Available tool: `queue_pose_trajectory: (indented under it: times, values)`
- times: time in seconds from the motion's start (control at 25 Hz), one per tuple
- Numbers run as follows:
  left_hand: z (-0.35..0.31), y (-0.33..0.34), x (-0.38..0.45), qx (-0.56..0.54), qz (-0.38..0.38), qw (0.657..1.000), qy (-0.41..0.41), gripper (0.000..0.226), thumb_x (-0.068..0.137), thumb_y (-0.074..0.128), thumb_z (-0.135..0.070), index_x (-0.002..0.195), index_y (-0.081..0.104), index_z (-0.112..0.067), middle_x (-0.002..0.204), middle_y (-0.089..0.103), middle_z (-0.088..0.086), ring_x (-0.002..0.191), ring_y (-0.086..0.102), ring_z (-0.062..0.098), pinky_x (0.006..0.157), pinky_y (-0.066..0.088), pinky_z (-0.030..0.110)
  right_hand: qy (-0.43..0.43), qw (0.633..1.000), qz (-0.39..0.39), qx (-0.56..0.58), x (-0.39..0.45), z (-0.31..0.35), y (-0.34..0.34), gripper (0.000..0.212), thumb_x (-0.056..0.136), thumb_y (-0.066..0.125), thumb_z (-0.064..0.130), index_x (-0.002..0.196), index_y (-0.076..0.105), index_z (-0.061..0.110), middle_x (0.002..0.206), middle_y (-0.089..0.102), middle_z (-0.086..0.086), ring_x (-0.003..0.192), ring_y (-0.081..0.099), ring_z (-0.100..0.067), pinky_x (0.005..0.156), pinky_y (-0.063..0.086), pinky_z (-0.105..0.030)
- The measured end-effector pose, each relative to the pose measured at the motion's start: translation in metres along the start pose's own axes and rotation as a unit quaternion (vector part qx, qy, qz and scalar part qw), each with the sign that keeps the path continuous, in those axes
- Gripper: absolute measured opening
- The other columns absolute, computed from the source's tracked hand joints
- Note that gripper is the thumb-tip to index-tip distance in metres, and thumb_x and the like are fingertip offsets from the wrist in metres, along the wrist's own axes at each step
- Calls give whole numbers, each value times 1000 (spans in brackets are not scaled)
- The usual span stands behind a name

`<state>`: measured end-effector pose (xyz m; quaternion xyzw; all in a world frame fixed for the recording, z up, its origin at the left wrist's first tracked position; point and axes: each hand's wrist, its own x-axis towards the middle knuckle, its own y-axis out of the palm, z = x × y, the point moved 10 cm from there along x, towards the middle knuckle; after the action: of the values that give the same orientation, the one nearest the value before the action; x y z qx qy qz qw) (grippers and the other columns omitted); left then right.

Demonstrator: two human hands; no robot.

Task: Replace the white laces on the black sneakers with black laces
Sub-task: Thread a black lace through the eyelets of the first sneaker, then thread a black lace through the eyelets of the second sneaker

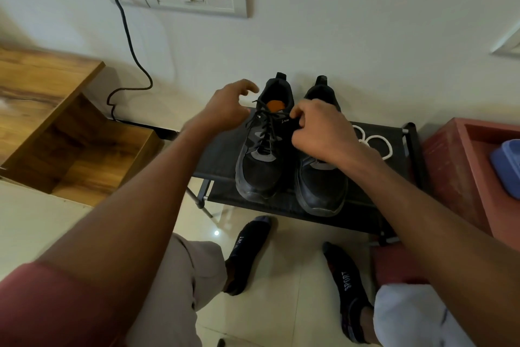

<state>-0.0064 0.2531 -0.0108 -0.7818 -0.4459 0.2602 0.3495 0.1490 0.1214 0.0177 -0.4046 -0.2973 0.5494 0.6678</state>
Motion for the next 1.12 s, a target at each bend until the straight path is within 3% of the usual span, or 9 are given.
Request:
queue_pose_trajectory:
  times: [0.08,0.2,0.28,0.36,0.48,0.6,0.68,0.84,1.12]
  values:
    - [-17,18,-1,10,56,997,53,57,90,66,-4,140,57,-30,141,57,-2,122,52,17,98,43,33,-27,997,-69,-26,6,6,-11,41,85,66,12,126,65,20,118,60,-1,105,59,-23,84,54,-42]
    - [-16,25,2,16,49,997,57,52,87,76,-7,134,62,-24,130,64,5,115,62,24,101,50,40,-35,994,-41,-95,14,8,5,32,96,64,16,128,63,13,112,66,-8,100,60,-27,75,52,-38]
    - [-12,23,1,11,46,998,43,49,87,79,-10,130,63,-23,104,72,6,94,69,22,89,57,42,-26,994,-15,-103,16,7,18,18,101,62,23,114,69,12,90,67,-5,77,62,-21,61,46,-30]
    - [-5,23,-1,-2,70,997,31,49,90,77,-11,133,57,-21,84,75,6,76,74,18,67,59,35,-32,995,8,-98,15,14,27,21,105,59,30,101,70,12,75,60,-1,64,57,-14,52,38,-26]
    - [2,22,-7,-7,107,994,-9,39,95,75,-20,129,53,-19,88,78,6,64,76,16,47,50,23,-42,990,38,-133,8,25,28,40,108,51,44,82,57,15,71,54,-1,61,54,-15,53,36,-29]
    - [-5,12,-14,96,73,993,-6,31,95,74,-34,121,64,-19,105,76,5,87,72,22,71,57,35,-34,984,1,-178,-2,28,12,47,110,47,41,70,40,18,72,48,-1,69,51,-20,64,41,-35]
    - [-20,6,-20,95,29,995,0,33,94,74,-35,122,65,-21,112,72,4,99,65,23,83,54,40,-14,989,-36,-144,-8,21,-7,40,108,50,33,72,49,15,73,50,0,77,54,-25,69,44,-36]
    - [-79,14,-45,34,-14,997,67,28,97,69,-26,125,67,-22,113,66,-1,97,60,17,76,42,28,79,993,-84,-7,-28,-22,-56,24,93,55,16,92,79,14,84,72,-10,74,66,-32,68,59,-43]
    - [-173,74,-69,37,22,986,161,31,99,67,-27,129,67,-19,119,63,1,107,63,24,87,52,37,144,985,-83,49,-76,-95,-85,23,89,63,9,93,82,22,92,77,0,85,71,-20,83,60,-36]
